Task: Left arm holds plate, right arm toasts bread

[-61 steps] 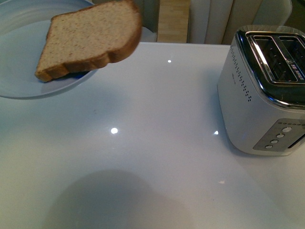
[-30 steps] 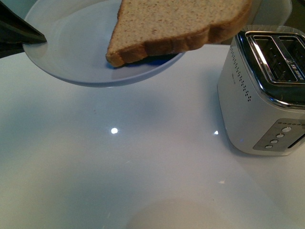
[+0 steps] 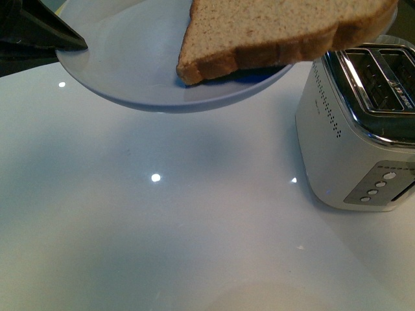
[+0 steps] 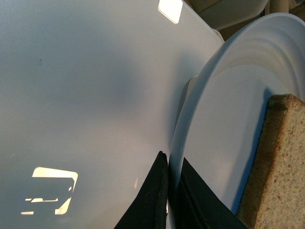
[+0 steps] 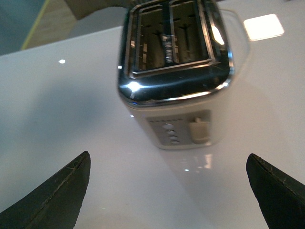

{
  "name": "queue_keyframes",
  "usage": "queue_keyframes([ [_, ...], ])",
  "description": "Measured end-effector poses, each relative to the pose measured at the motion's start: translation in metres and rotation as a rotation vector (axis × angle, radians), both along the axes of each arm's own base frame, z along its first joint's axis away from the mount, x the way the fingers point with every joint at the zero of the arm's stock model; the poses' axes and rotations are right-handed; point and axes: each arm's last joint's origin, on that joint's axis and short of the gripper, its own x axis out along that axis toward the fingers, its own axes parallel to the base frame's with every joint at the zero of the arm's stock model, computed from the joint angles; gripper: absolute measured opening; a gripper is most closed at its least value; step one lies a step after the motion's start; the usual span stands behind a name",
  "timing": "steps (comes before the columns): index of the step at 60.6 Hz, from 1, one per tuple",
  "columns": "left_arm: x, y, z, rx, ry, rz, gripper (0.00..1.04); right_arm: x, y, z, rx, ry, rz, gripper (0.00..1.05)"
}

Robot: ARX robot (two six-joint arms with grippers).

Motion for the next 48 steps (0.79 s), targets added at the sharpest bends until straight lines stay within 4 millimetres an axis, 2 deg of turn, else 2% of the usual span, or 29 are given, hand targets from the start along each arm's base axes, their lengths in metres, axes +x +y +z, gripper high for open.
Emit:
queue_keyframes([
  [12,0.000,-0.001,0.001,0.001,0.008,-0.007,0.03,0.041,0.021,0.026,0.195,-0.018,0.073,0.96],
  [26,0.002,0.000,0.005,-0.003,0.007,-0.006,0.03,0.077,0.039,0.046,0.443,-0.011,0.115,0.96],
  [35,0.002,0.001,0.006,-0.004,0.010,-0.005,0.03,0.091,0.047,0.048,0.591,0.013,0.141,0.96],
  [48,0.002,0.001,0.006,-0.006,0.012,-0.008,0.03,0.098,0.061,0.040,0.714,0.065,0.179,0.96],
])
